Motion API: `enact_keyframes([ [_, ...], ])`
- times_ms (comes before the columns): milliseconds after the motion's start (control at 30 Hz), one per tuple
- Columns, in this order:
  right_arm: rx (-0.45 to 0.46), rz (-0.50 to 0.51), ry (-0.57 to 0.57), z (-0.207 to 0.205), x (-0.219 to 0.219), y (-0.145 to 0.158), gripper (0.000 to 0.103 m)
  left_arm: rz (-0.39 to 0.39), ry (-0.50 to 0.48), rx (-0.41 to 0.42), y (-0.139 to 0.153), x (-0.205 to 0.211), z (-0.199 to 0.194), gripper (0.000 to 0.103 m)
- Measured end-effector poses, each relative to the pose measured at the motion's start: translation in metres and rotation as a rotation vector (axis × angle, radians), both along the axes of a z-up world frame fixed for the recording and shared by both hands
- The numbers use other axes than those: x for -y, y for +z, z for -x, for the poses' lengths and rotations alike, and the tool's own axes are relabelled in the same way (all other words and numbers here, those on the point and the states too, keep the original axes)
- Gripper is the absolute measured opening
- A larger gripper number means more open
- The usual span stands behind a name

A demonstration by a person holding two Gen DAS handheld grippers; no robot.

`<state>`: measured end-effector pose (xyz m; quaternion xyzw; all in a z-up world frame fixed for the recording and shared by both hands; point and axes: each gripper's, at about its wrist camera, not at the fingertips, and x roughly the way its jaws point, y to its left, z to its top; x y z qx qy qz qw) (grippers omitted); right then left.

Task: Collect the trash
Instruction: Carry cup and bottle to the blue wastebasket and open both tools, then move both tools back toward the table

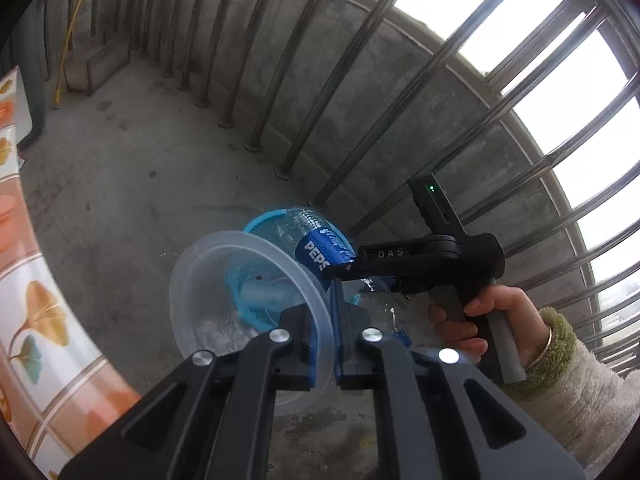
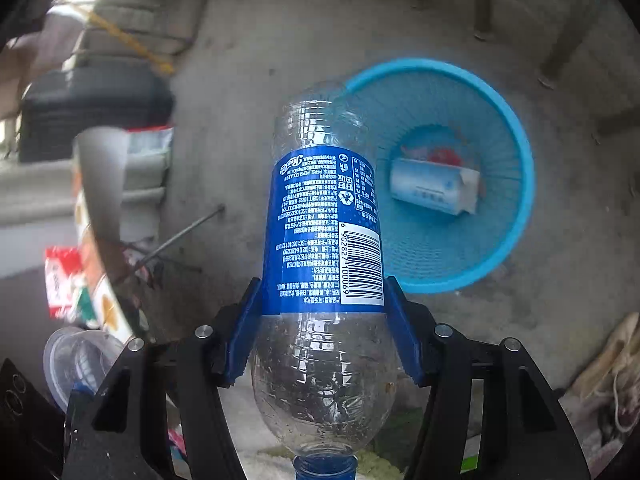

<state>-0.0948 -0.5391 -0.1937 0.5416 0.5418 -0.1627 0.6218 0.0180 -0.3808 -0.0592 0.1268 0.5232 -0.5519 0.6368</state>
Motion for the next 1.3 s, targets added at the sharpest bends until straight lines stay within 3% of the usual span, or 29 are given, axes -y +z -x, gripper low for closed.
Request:
enact_keyframes([
  [100, -0.035, -0.029, -0.063, 0.014, 0.020, -0.024, 0.060, -0.010, -0.008, -0.046, -0.018, 0.038, 0.004, 0.007],
  [133, -0.047, -0.035, -0.089, 0.019, 0.025, -0.031, 0.066, -0.025, -0.016, -0.070, -0.027, 0.052, 0.006, 0.017],
  [167, -0.049, -0.042, -0.121, 0.025, 0.031, -0.038, 0.070, -0.044, -0.016, -0.082, -0.033, 0.061, 0.006, 0.038],
  [200, -0.049, -0.045, -0.149, 0.031, 0.037, -0.042, 0.073, -0.056, -0.012, -0.088, -0.038, 0.066, 0.005, 0.046],
  [300, -0.080, -0.024, -0.196, 0.047, 0.045, -0.053, 0.074, -0.030, 0.007, -0.077, -0.037, 0.066, 0.006, 0.053],
  [533, -0.106, 0.018, -0.159, 0.044, 0.039, -0.058, 0.074, 0.037, 0.093, -0.003, -0.009, 0.009, -0.011, 0.065],
  [733, -0.056, 0.140, -0.031, 0.017, 0.022, -0.032, 0.074, 0.082, 0.180, 0.046, 0.016, -0.047, -0.022, 0.072],
  [1033, 0.019, 0.430, 0.156, -0.028, -0.028, 0.040, 0.079, 0.115, 0.294, 0.157, 0.058, -0.136, -0.033, 0.090],
  [1167, 0.121, 0.558, 0.291, -0.052, -0.068, 0.074, 0.085, 0.108, 0.361, 0.266, 0.076, -0.173, -0.035, 0.097],
  [1300, 0.237, 0.556, 0.419, -0.083, -0.110, 0.105, 0.085, 0.098, 0.414, 0.327, 0.091, -0.217, -0.044, 0.097],
])
